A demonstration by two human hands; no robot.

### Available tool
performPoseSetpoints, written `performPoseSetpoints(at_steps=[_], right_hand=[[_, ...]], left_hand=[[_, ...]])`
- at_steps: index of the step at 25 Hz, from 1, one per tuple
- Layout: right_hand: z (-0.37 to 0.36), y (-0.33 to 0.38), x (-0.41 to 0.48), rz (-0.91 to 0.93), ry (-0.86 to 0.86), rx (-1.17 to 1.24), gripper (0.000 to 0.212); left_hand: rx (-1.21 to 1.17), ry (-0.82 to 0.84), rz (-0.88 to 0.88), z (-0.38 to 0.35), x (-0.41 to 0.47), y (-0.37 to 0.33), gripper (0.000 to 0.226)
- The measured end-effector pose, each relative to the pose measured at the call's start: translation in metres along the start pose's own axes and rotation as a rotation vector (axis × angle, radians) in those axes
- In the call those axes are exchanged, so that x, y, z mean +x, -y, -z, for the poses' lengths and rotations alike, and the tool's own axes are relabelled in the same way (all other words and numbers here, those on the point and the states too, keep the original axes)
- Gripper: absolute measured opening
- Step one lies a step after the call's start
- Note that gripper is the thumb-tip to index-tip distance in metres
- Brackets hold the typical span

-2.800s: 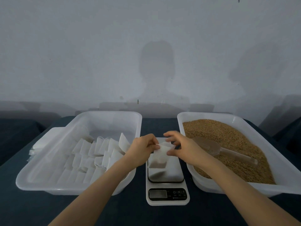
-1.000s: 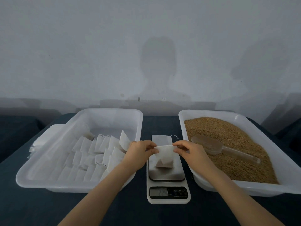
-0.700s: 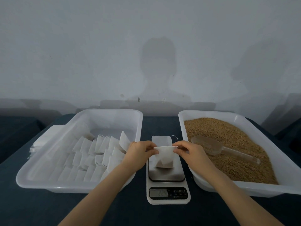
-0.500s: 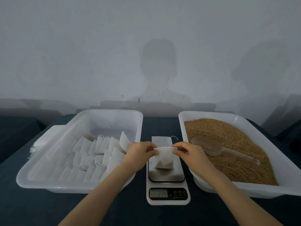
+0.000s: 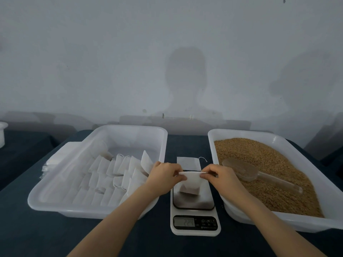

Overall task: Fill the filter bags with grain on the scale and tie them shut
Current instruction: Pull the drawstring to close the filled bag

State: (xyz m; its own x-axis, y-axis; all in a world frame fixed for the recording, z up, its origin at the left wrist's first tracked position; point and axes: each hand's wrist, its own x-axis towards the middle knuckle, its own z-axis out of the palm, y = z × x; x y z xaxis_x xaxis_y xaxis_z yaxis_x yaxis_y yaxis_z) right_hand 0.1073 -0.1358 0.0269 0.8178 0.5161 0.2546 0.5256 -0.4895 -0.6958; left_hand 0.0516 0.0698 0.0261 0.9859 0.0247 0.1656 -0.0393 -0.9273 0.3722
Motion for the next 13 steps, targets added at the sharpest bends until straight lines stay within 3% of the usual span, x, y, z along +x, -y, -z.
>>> performPoseSetpoints(at_steps=[7,10,13], right_hand=[[0.008,0.012,0.006,0.035,-0.06,0.081,0.008],[0.011,0.021,0.008,0.051,-0.083,0.068,0.009],[0.015,0.029,0.009,0.073,-0.12,0.111,0.009]], left_hand=[[-0.305,0.047,0.041,0.005,-0.002,-0.007,0.019],[-0.453,0.085,0.04,0.006,-0.003,-0.017,0.053],[-0.467,0.078,0.066,0.006,-0.001,-0.021,0.026]])
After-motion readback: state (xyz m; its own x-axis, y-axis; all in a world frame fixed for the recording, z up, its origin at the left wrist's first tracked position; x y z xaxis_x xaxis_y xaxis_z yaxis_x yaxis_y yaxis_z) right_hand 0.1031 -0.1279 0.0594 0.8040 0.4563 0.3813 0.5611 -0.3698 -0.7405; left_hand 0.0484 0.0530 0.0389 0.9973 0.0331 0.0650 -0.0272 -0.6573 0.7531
